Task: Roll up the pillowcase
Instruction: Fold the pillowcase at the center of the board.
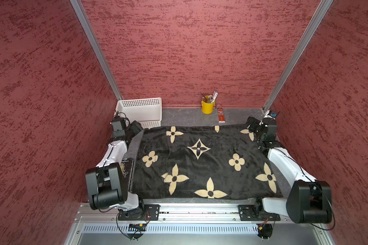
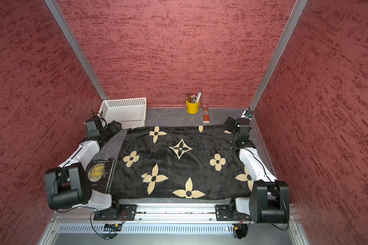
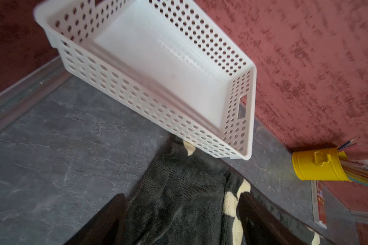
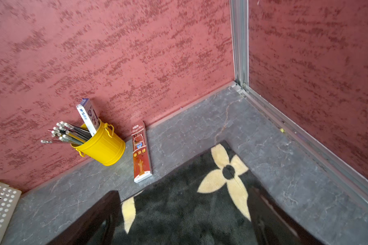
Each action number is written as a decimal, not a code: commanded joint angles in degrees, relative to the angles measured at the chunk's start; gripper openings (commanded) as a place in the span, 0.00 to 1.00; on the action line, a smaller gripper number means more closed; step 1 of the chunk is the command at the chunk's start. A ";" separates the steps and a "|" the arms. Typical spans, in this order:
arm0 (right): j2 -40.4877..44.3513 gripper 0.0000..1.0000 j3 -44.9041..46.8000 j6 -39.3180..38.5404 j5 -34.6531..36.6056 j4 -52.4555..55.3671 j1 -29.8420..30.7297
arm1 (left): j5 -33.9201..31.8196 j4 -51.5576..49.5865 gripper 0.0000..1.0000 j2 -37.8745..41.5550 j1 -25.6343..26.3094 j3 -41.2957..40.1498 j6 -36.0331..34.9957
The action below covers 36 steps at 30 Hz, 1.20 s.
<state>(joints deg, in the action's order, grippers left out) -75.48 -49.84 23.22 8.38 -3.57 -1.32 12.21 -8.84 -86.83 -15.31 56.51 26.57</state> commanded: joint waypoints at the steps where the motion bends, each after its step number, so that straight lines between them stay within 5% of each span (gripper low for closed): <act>1: -1.22 0.99 -1.59 1.74 -3.27 5.42 0.02 | 4.26 -7.81 0.82 -6.74 0.35 5.23 0.33; 10: -7.64 0.99 -9.94 -0.23 -3.87 15.76 0.23 | 0.74 -13.43 0.76 -22.85 4.18 18.02 -3.10; 23: -23.95 0.97 -28.03 0.10 -2.35 35.70 -1.23 | -3.39 -16.90 0.71 -32.00 6.39 29.41 -7.08; 36: -48.09 0.58 -55.41 1.68 -6.88 50.61 -8.10 | -2.10 -19.18 0.64 -33.87 6.52 31.26 -7.00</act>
<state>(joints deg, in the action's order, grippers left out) -119.79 -99.92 24.14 2.70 42.26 -7.92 10.11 -27.35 -119.39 -8.71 87.46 20.05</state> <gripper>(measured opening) 0.595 0.637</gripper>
